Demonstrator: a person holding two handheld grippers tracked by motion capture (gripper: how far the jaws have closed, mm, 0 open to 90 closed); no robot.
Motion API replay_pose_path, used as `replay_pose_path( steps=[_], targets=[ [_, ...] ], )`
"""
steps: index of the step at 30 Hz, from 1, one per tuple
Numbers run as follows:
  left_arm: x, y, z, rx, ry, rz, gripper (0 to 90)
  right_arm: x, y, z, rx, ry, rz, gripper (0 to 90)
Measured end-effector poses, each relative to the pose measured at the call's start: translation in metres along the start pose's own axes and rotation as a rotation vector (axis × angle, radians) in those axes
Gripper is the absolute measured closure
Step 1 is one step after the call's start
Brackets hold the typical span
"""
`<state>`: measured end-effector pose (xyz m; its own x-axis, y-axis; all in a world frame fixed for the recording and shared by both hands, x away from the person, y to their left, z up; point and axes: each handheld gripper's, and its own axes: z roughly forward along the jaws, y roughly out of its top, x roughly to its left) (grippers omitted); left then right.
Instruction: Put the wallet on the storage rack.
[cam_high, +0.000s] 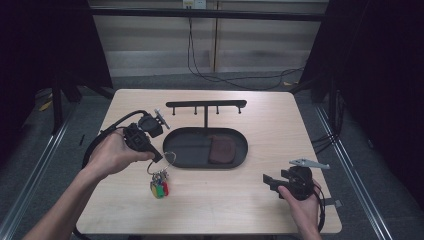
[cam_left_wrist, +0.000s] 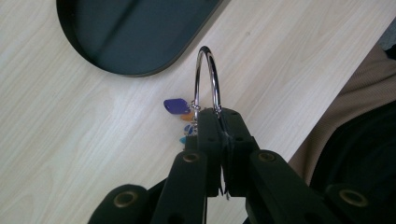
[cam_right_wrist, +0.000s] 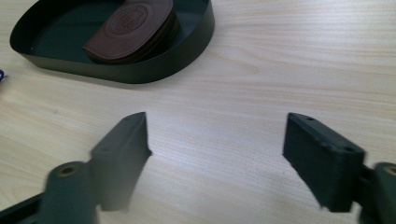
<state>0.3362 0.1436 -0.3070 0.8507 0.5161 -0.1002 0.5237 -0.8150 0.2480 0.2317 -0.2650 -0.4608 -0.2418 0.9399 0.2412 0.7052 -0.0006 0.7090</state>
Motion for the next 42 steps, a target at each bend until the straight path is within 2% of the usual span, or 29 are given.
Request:
replay_pose_path(
  steps=[9,12,15,18,20,24,30,35,38,42],
  targets=[
    [0.004,0.007,-0.014,-0.005,0.001,-0.002,88.1,0.000,0.000,-0.001,-0.019,0.013,-0.007,14.9],
    [0.009,0.010,-0.018,0.006,-0.026,-0.004,88.2,0.000,0.000,-0.001,-0.010,0.016,-0.005,14.5],
    [0.016,0.013,-0.022,0.020,-0.038,-0.028,88.2,0.002,0.000,0.000,-0.006,0.030,-0.020,14.3],
    [0.018,0.017,-0.027,0.032,-0.034,-0.043,88.2,0.002,0.000,0.001,-0.003,0.030,-0.022,14.3],
    [0.018,0.021,-0.029,0.051,-0.021,-0.044,88.2,0.001,0.000,0.001,-0.001,0.027,-0.022,14.3],
    [0.019,0.027,-0.036,0.055,-0.010,-0.057,88.2,0.001,0.000,0.000,-0.004,0.022,-0.016,14.3],
    [0.022,0.037,-0.041,0.069,-0.016,-0.056,88.1,0.001,0.000,0.000,-0.009,0.022,-0.020,14.3],
    [0.025,0.050,-0.046,0.060,-0.008,-0.073,88.1,0.000,0.001,0.000,-0.009,0.027,-0.016,14.4],
    [0.025,0.058,-0.047,0.071,-0.009,-0.056,88.1,0.000,0.000,0.000,-0.008,0.030,-0.019,14.4],
    [0.029,0.066,-0.046,0.069,-0.029,-0.059,88.1,0.001,0.000,0.000,-0.005,0.029,-0.017,14.4]
  ],
)
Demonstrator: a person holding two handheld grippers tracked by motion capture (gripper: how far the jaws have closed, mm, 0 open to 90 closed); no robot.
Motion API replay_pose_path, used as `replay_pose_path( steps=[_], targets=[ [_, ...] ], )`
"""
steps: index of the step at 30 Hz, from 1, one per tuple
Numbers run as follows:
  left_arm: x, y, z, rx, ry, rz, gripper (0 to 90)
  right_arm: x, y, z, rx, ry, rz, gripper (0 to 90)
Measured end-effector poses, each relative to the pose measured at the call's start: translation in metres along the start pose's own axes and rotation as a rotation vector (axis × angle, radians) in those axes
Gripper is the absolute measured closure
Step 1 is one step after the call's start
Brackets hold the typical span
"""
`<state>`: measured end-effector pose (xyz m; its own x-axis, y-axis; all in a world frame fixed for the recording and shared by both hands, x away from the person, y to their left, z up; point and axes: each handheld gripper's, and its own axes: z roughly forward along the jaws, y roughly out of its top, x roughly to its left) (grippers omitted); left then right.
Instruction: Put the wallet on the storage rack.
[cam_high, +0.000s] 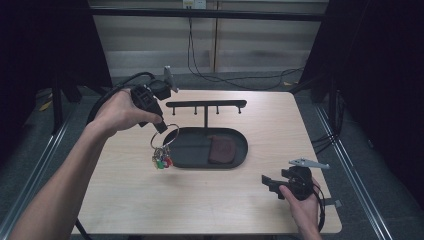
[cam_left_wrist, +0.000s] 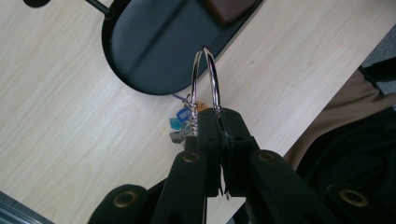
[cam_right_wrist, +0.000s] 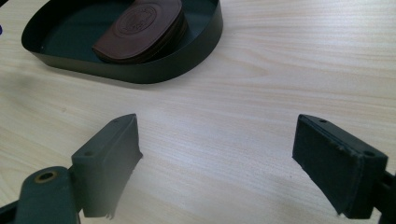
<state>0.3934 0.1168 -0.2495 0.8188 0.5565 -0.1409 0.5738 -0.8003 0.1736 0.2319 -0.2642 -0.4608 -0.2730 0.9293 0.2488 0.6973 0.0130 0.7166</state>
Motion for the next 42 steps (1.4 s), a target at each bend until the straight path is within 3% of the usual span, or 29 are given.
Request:
replay_pose_path(
  steps=[7,16,21,30,36,42],
  targets=[
    [0.007,0.013,-0.004,-0.011,0.006,0.003,88.1,0.000,0.000,0.000,0.000,0.003,-0.007,14.4],
    [0.026,0.027,0.000,-0.002,0.014,-0.043,88.1,0.000,0.000,0.000,-0.001,0.009,-0.005,14.4],
    [0.038,0.030,0.005,-0.014,0.030,-0.083,88.1,0.000,0.000,0.000,-0.005,0.014,-0.009,14.4],
    [0.045,0.036,0.015,0.002,0.046,-0.092,88.1,-0.001,0.001,-0.002,-0.020,0.020,-0.013,14.4],
    [0.049,0.038,0.016,-0.019,0.048,-0.085,88.1,-0.001,0.001,0.000,-0.011,0.021,-0.017,14.4],
    [0.057,0.034,0.016,-0.026,0.056,-0.108,88.1,-0.001,0.001,0.001,-0.007,0.017,-0.022,14.5]
  ],
)
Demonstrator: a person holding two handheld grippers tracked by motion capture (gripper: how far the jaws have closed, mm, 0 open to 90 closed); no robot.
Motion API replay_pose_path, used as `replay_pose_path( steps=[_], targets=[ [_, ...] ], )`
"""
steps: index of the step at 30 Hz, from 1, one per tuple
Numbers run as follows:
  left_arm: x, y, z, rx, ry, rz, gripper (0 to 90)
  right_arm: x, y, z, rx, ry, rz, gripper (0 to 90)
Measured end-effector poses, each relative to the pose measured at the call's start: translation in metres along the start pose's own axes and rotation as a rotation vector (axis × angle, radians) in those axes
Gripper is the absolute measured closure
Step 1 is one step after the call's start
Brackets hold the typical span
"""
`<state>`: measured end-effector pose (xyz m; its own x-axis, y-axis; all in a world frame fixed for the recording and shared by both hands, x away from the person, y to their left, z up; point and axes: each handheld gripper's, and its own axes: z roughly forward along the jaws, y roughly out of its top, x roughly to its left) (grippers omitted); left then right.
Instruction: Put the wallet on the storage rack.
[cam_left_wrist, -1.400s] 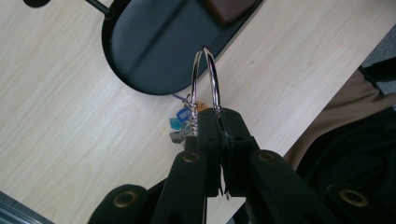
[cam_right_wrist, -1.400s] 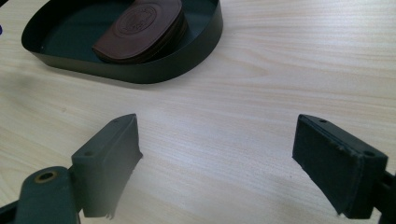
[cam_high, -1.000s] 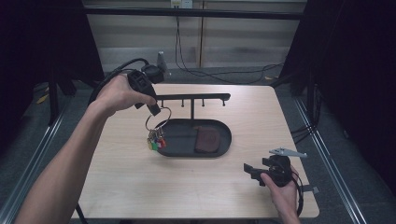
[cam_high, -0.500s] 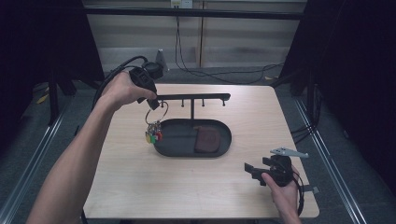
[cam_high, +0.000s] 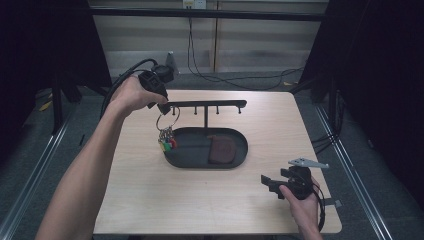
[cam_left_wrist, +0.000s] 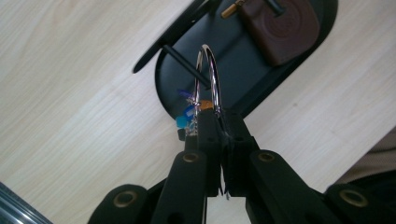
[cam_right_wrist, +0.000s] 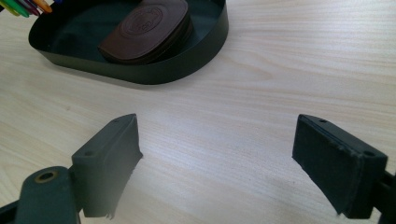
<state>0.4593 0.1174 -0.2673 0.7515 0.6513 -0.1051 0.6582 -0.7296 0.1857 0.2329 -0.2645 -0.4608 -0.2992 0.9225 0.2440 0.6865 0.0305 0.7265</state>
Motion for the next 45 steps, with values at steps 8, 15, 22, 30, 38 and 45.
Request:
replay_pose_path(
  steps=[8,15,22,30,38,45],
  targets=[
    [0.017,-0.007,0.011,-0.048,-0.030,-0.028,88.1,0.000,0.000,0.001,0.001,0.004,0.001,14.5],
    [0.015,-0.003,0.017,-0.045,-0.005,-0.026,87.8,0.003,0.000,0.001,0.001,0.013,-0.004,14.5],
    [0.018,0.000,0.024,-0.053,0.003,-0.037,86.9,0.004,0.000,0.000,0.001,0.018,-0.010,14.4],
    [0.023,-0.004,0.030,-0.076,-0.020,-0.040,84.8,0.005,0.000,0.000,-0.006,0.022,-0.014,14.4],
    [0.025,-0.006,0.032,-0.105,-0.051,-0.042,84.3,0.006,0.000,0.000,-0.002,0.021,-0.016,14.4],
    [0.029,-0.011,0.031,-0.138,-0.068,-0.067,79.2,0.006,0.000,0.001,-0.002,0.022,-0.018,14.5]
  ],
)
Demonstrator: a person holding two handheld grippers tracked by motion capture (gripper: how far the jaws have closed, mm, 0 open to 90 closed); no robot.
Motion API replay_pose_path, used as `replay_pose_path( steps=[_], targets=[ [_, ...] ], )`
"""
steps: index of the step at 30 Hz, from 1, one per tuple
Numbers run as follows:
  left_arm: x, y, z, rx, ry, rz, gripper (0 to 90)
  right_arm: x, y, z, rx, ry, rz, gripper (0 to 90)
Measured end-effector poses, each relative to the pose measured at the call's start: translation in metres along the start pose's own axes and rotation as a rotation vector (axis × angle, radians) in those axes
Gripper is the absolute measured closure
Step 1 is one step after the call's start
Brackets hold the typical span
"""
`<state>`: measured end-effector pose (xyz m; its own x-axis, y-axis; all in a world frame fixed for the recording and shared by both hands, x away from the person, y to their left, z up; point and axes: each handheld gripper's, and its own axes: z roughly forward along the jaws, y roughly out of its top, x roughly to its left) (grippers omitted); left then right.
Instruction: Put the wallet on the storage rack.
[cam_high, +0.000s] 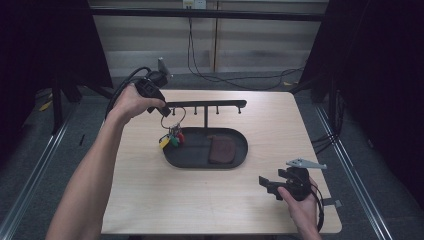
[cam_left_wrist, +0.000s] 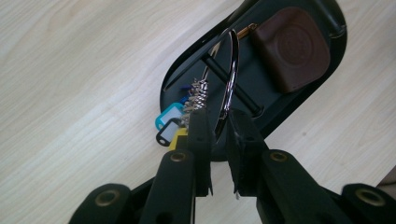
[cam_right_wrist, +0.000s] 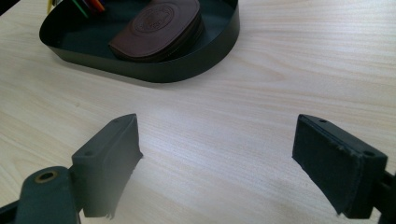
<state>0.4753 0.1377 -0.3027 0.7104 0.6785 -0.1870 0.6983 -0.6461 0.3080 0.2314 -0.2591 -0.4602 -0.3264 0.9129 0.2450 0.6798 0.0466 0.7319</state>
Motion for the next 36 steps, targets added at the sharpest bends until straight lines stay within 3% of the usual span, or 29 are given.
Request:
replay_pose_path(
  steps=[4,9,13,16,18,25,29,31,34,36],
  targets=[
    [0.000,-0.003,-0.003,-0.033,0.008,0.001,70.6,0.000,0.000,0.000,0.002,0.001,0.000,14.5],
    [0.001,-0.007,-0.005,-0.071,-0.002,-0.029,62.3,-0.001,0.000,0.000,0.001,0.000,0.004,14.4],
    [0.003,-0.010,-0.006,-0.094,-0.034,-0.021,50.7,-0.001,0.000,0.000,0.002,0.002,0.005,14.4],
    [0.001,-0.012,-0.007,-0.116,-0.004,-0.037,40.6,-0.001,-0.001,0.000,0.001,0.001,0.005,14.4],
    [0.001,-0.015,-0.007,-0.126,-0.034,-0.016,38.7,-0.001,-0.001,0.000,0.000,0.002,0.005,14.4],
    [-0.010,-0.025,-0.006,-0.181,0.028,-0.003,23.1,-0.002,-0.001,-0.001,0.002,-0.002,0.009,14.4],
    [-0.010,-0.033,-0.007,-0.241,0.016,-0.015,16.4,0.000,0.000,-0.001,-0.002,-0.002,0.001,14.3],
    [-0.010,-0.040,-0.006,-0.261,0.012,0.002,16.7,0.000,0.000,-0.001,-0.002,-0.002,0.002,14.4],
    [-0.011,-0.049,-0.006,-0.299,0.034,-0.003,16.5,-0.001,0.000,-0.001,0.002,-0.005,0.006,14.4],
    [-0.013,-0.055,-0.005,-0.326,0.018,0.005,16.3,-0.001,0.000,-0.001,0.002,-0.007,0.007,14.4]
  ],
)
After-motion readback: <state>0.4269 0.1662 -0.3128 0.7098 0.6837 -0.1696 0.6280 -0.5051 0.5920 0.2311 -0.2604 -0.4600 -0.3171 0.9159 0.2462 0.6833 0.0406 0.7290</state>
